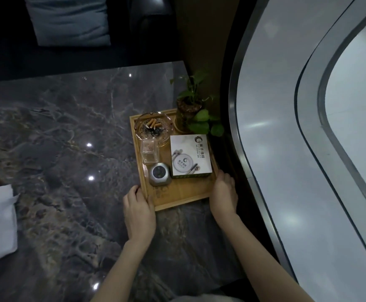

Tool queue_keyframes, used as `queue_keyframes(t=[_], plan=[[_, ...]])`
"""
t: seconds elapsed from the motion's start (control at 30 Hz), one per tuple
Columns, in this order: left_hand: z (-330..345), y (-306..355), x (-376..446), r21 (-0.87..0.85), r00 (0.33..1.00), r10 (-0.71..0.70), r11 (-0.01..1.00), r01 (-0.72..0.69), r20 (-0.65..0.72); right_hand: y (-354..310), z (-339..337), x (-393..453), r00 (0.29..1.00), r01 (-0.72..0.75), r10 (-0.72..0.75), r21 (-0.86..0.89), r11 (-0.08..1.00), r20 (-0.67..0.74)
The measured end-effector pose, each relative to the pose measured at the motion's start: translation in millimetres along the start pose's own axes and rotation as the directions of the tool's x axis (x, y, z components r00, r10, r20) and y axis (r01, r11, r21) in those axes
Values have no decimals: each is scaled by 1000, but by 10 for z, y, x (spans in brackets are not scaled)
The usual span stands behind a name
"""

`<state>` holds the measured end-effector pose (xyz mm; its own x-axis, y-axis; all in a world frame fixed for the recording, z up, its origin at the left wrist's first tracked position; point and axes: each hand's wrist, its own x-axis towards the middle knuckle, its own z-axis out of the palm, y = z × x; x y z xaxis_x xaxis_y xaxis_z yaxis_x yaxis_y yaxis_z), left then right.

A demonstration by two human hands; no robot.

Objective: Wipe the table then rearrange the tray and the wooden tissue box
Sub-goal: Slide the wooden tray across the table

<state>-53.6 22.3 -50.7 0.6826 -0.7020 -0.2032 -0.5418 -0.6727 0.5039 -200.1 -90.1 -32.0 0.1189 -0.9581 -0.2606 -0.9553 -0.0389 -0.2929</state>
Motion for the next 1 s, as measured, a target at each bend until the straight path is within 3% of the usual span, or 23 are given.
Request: queue_keyframes(t=[0.07, 0.17, 0.47, 0.6, 0.7, 0.8, 0.87, 1.0], plan=[[12, 65, 15, -167, 994, -109, 980, 113, 29, -18, -39, 20, 999, 6, -4, -59, 998, 40], [1, 170, 44, -254, 978, -203, 944, 209, 48, -27, -94, 38, 997, 11, -6, -70, 998, 72], [-222, 245, 31, -201, 977, -196, 957, 210, 89, -42, -222, -25, 999, 8, -10, 72, 997, 32], [-360, 295, 84, -364, 960, -254, 888, 281, 120, -8, -228, -2, 1000, 24, -27, 206, 978, 11], [-361, 248, 212, -396, 947, -274, 861, 319, 167, 13, -227, 33, 999, -26, 10, 358, 933, 46], [-297, 185, 304, -407, 935, -308, 843, 353, 174, -34, -242, 74, 972, -213, 109, 578, 788, 209], [-260, 176, 328, -407, 929, -327, 835, 370, 175, -69, -248, 103, 948, -294, 132, 631, 718, 291], [-244, 208, 370, -354, 924, -351, 854, 382, 151, -100, -201, 199, 947, -311, 164, 659, 685, 276]])
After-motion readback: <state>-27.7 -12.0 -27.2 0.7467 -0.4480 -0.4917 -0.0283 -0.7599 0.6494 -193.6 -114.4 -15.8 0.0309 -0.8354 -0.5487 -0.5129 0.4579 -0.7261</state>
